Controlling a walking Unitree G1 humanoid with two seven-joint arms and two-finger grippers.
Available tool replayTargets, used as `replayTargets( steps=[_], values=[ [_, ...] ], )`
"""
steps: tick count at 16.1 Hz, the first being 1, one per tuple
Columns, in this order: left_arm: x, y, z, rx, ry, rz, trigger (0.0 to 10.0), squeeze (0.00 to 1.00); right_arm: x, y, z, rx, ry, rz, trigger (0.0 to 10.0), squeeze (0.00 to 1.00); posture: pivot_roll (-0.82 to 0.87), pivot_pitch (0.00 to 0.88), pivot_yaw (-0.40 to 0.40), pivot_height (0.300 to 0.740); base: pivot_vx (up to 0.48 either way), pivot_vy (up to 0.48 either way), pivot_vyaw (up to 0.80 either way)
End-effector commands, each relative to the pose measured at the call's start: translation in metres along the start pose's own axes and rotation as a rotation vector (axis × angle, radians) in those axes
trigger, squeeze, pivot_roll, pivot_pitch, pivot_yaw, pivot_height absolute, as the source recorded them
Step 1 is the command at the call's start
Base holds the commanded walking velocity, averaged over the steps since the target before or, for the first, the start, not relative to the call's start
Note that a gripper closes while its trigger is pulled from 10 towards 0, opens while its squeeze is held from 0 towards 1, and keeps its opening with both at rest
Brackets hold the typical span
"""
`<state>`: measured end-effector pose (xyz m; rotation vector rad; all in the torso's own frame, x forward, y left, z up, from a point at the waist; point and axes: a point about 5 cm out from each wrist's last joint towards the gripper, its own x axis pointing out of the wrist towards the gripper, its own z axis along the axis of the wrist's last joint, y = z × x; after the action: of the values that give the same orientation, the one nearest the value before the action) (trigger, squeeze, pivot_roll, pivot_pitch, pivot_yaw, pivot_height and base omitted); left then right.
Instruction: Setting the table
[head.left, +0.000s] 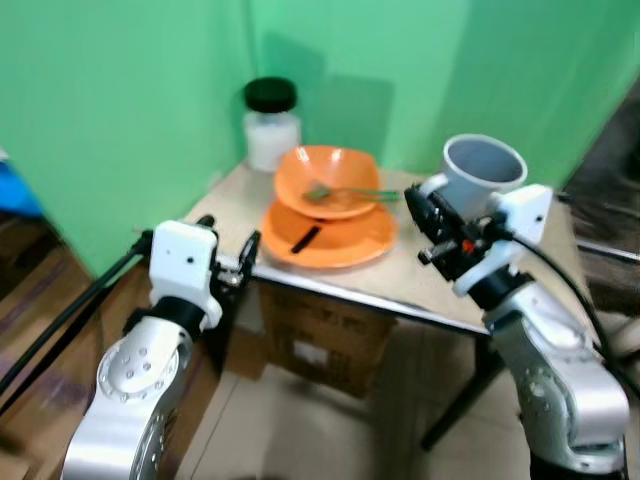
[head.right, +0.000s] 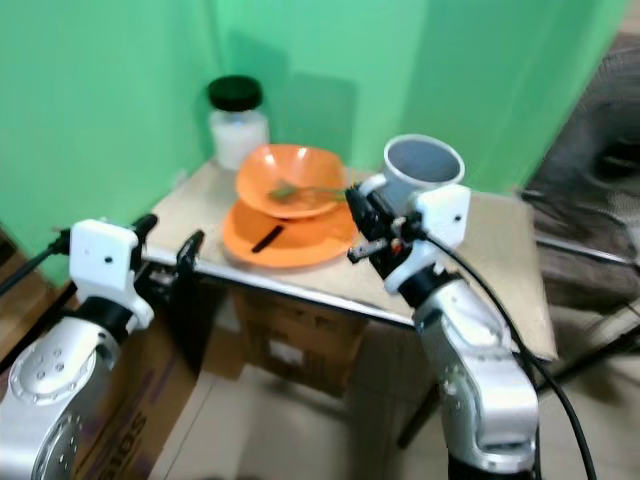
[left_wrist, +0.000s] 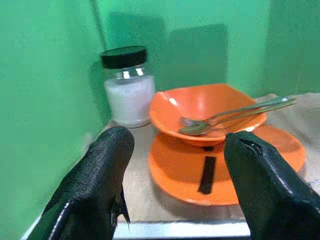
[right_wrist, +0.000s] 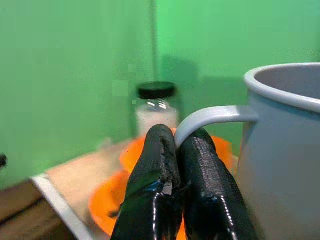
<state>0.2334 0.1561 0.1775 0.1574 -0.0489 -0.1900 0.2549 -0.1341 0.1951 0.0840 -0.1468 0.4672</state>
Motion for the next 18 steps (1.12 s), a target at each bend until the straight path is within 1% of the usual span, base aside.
replayTargets(
  steps=[1, 3, 5, 6, 7, 8, 11, 13, 14, 18],
  values=[
    [0.001, 0.001, 0.000, 0.005, 0.000, 0.024, 10.0, 0.00, 0.000, -0.001, 0.003, -0.058, -0.003, -0.053, 10.0, 0.00, -0.08, 0.000, -0.029, 0.740, 0.000, 0.000, -0.80],
    [0.003, -0.003, 0.001, -0.009, -0.006, 0.036, 10.0, 0.00, 0.000, 0.000, -0.003, -0.080, 0.027, -0.061, 10.0, 0.00, -0.08, 0.000, -0.040, 0.740, 0.000, 0.000, -0.80],
    [0.004, -0.004, 0.001, -0.038, -0.012, 0.047, 10.0, 0.00, 0.004, 0.003, -0.001, -0.079, 0.031, -0.067, 10.0, 0.00, -0.10, 0.000, -0.040, 0.740, 0.000, 0.000, -0.79],
    [0.005, -0.001, -0.004, -0.021, 0.004, 0.052, 10.0, 0.00, 0.006, 0.002, -0.003, -0.071, 0.039, -0.085, 10.0, 0.00, -0.10, 0.000, -0.041, 0.740, 0.000, 0.000, -0.79],
    [0.004, 0.000, -0.004, -0.017, 0.007, 0.055, 10.0, 0.00, 0.005, 0.001, -0.004, -0.070, 0.042, -0.090, 10.0, 0.00, -0.10, 0.000, -0.040, 0.740, 0.000, 0.000, -0.79],
    [0.004, 0.001, -0.003, -0.037, 0.004, 0.075, 10.0, 0.00, 0.005, 0.000, -0.004, -0.069, 0.054, -0.086, 10.0, 0.00, -0.10, 0.000, -0.050, 0.740, 0.000, 0.000, -0.80],
    [0.001, 0.000, -0.005, -0.029, 0.014, 0.078, 10.0, 0.00, 0.004, -0.001, -0.008, -0.067, 0.079, -0.078, 10.0, 0.00, -0.09, 0.000, -0.054, 0.740, 0.000, 0.000, -0.80],
    [0.002, 0.000, -0.002, -0.051, 0.005, 0.088, 10.0, 0.00, 0.006, -0.002, -0.009, -0.067, 0.085, -0.078, 10.0, 0.00, -0.08, 0.000, -0.054, 0.740, 0.000, 0.000, -0.80],
    [0.002, 0.001, -0.001, -0.124, -0.003, 0.112, 10.0, 0.00, 0.007, -0.002, -0.009, -0.065, 0.088, -0.075, 10.0, 0.00, -0.08, 0.000, -0.051, 0.740, 0.000, 0.000, -0.80],
    [0.004, 0.001, -0.003, -0.107, 0.004, 0.097, 10.0, 0.00, 0.007, -0.002, -0.009, -0.065, 0.092, -0.071, 10.0, 0.00, -0.10, 0.000, -0.045, 0.740, 0.000, 0.000, -0.80]
  ],
)
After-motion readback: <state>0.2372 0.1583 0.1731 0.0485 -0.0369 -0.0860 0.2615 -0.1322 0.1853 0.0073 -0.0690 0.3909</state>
